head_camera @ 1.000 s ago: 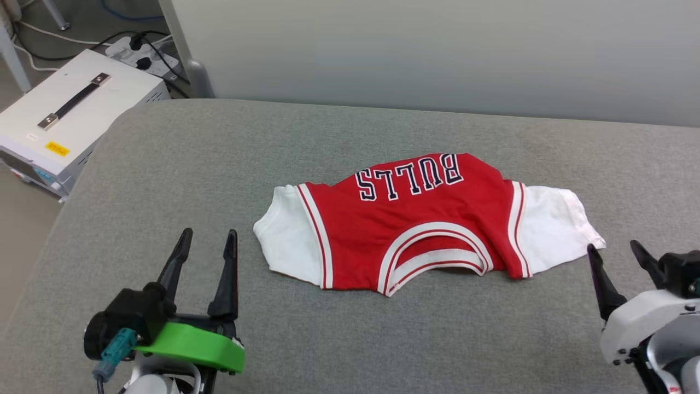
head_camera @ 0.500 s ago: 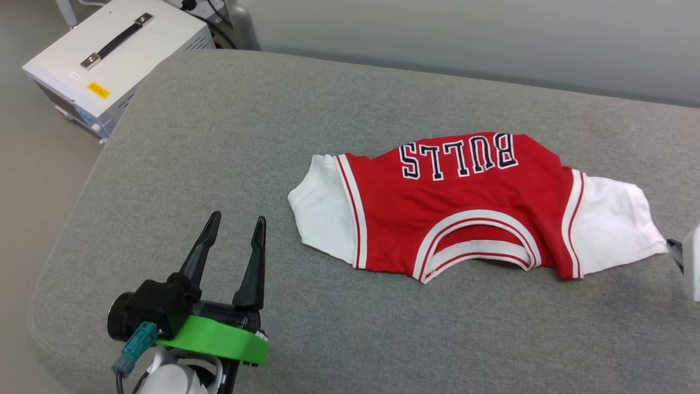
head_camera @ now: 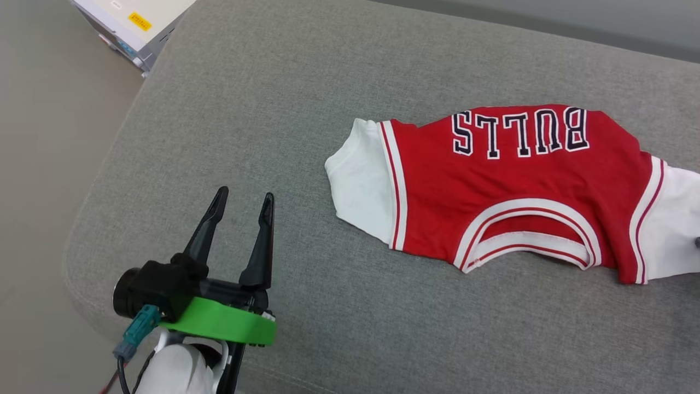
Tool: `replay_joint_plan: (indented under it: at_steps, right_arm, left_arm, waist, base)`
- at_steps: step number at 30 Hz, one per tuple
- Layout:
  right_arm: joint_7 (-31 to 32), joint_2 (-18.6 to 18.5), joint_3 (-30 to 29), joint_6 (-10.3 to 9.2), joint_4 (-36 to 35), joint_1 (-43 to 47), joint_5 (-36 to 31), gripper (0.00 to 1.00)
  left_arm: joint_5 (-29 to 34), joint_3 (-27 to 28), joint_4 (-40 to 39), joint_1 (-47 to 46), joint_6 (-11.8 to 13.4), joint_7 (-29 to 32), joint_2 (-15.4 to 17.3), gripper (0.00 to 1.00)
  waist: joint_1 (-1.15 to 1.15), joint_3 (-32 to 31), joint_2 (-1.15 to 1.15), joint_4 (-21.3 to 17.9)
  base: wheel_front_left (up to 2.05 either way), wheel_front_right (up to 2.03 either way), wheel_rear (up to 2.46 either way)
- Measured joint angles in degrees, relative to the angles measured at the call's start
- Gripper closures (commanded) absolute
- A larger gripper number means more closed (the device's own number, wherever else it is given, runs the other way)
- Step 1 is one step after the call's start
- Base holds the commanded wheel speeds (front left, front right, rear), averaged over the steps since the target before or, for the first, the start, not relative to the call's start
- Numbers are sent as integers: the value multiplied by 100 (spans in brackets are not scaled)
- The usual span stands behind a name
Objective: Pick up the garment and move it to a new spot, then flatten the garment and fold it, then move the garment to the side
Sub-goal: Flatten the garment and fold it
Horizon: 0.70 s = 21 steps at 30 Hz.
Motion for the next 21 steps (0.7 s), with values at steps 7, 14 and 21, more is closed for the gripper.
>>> replay_joint_plan:
  at_steps: [7, 14, 21]
  right_arm:
    - [37, 98, -83, -4, 249, -75, 92, 100]
    - [-258, 255, 13, -3, 290, -55, 263, 100]
    - [-417, 225, 236, 0, -156, 532, 465, 100]
  left_arm:
    - [119, 176, -145, -30, -52, 0, -30, 0]
    - [100, 278, -80, -27, -78, 0, -15, 0]
    - [22, 344, 156, 9, -93, 32, 153, 0]
  waist:
    - [0, 92, 0, 52]
    - [0, -49, 0, -117]
    - [0, -309, 0, -415]
  base:
    - [0, 0, 0]
    - [0, 0, 0]
    - [0, 0, 0]
